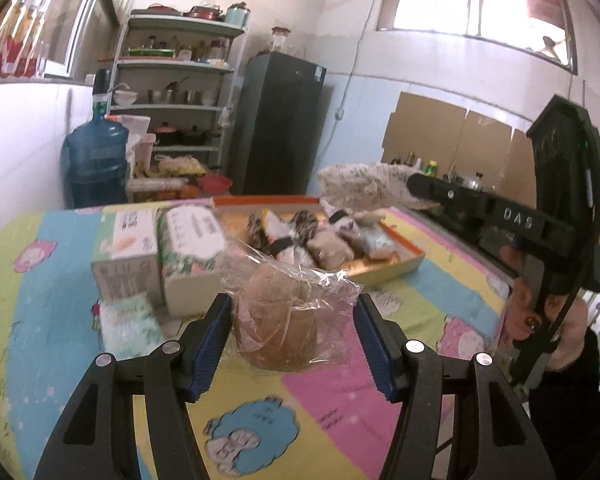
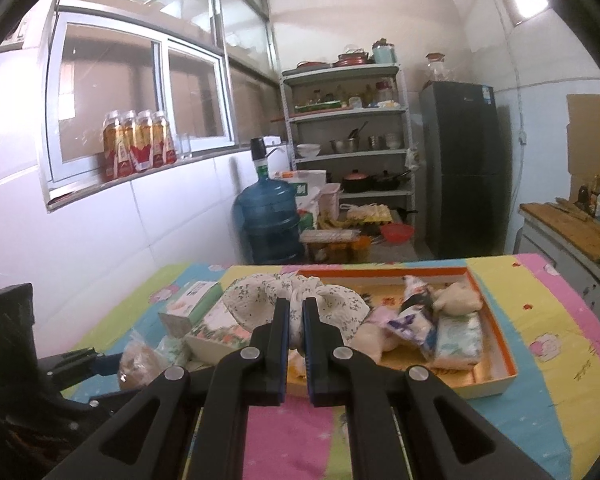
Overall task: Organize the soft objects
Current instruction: 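Lift the bread bag and floral cloth and carry them toward the orange box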
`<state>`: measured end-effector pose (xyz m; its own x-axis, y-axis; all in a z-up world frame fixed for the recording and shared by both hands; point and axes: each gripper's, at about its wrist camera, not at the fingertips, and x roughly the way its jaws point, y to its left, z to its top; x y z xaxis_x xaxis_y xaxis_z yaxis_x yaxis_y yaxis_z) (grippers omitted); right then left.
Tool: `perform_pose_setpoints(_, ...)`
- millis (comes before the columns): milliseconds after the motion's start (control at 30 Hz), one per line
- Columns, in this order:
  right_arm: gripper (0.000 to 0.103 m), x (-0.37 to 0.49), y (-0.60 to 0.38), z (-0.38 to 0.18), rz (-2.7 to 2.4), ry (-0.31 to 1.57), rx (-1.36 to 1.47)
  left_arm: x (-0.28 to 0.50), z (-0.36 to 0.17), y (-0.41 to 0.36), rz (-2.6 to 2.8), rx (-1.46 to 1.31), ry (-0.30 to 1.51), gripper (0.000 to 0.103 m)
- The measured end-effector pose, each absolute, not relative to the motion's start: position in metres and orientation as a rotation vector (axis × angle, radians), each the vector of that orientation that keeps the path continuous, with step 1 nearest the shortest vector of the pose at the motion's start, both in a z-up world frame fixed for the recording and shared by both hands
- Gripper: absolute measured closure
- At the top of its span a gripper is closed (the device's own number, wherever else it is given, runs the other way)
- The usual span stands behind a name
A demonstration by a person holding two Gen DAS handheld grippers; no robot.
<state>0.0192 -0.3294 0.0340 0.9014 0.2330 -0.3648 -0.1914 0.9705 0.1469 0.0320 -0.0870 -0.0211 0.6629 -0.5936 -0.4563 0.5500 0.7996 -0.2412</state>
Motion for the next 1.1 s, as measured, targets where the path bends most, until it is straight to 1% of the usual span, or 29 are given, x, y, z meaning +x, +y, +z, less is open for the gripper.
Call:
perform_pose_setpoints(467,0.096,0.026,-0.383,0.057,0.147,0.315,0.094,0.067,0.013,-0.136,-0.628,-0.12,0.501,0.039)
perform_pose_setpoints(1100,0.096,0.067,-0.44,0.061,0.153,0.29,0.091,0.117,0.021,-0.208,-0.604,-0.102,0.52,0.039)
